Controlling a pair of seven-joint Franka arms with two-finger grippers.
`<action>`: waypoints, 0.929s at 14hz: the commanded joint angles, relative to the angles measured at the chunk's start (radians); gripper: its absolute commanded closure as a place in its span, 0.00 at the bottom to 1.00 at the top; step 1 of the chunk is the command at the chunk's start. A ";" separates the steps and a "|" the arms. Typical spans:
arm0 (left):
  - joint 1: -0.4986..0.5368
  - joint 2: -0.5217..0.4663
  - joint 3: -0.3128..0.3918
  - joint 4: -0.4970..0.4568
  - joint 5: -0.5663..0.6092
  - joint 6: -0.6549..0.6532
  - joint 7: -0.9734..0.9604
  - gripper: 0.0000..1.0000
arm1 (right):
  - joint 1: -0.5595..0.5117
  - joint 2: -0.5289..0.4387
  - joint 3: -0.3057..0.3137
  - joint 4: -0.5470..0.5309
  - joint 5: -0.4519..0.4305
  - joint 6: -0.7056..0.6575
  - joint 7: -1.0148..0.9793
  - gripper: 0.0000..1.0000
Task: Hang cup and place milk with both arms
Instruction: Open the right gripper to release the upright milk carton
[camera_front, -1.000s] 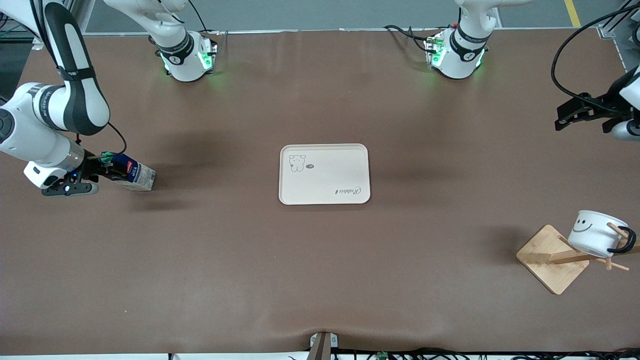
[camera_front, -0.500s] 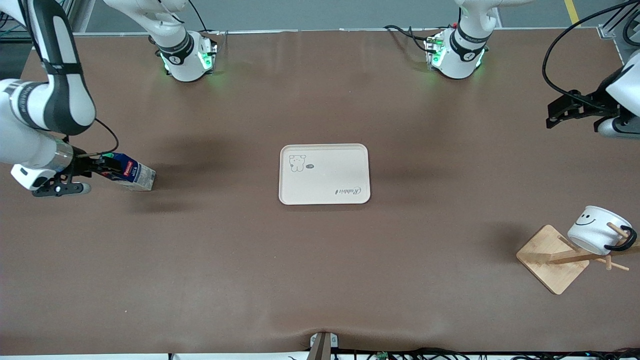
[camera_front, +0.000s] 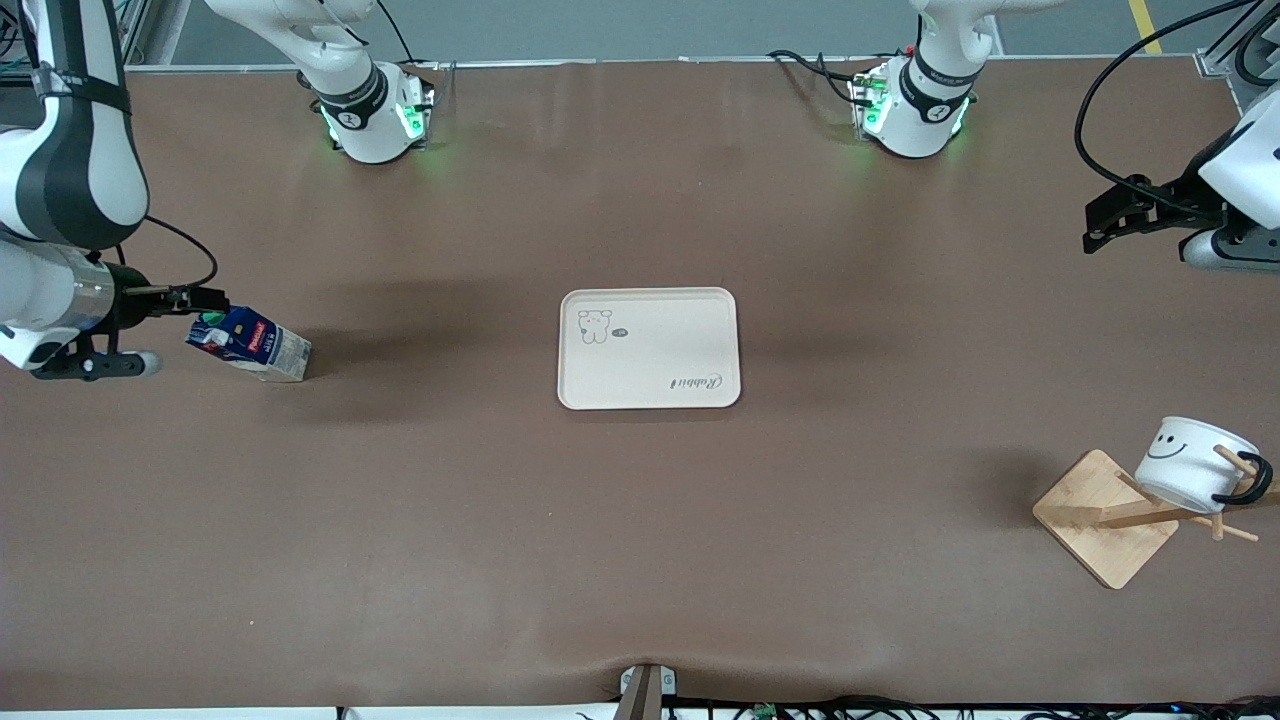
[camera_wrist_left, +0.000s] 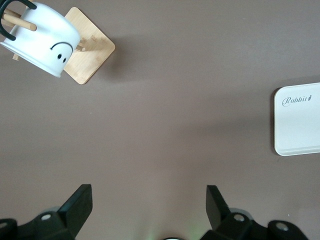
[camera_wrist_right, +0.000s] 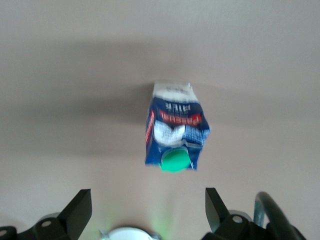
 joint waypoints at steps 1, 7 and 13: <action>0.003 -0.005 -0.005 0.006 -0.001 -0.012 -0.011 0.00 | 0.014 0.010 -0.001 0.122 -0.042 -0.120 -0.044 0.00; 0.003 -0.003 -0.005 0.006 0.001 -0.012 -0.010 0.00 | 0.042 0.040 -0.001 0.382 -0.028 -0.162 -0.041 0.00; 0.003 -0.002 -0.005 0.006 0.001 -0.011 -0.010 0.00 | 0.036 0.029 -0.002 0.512 0.001 -0.179 -0.021 0.00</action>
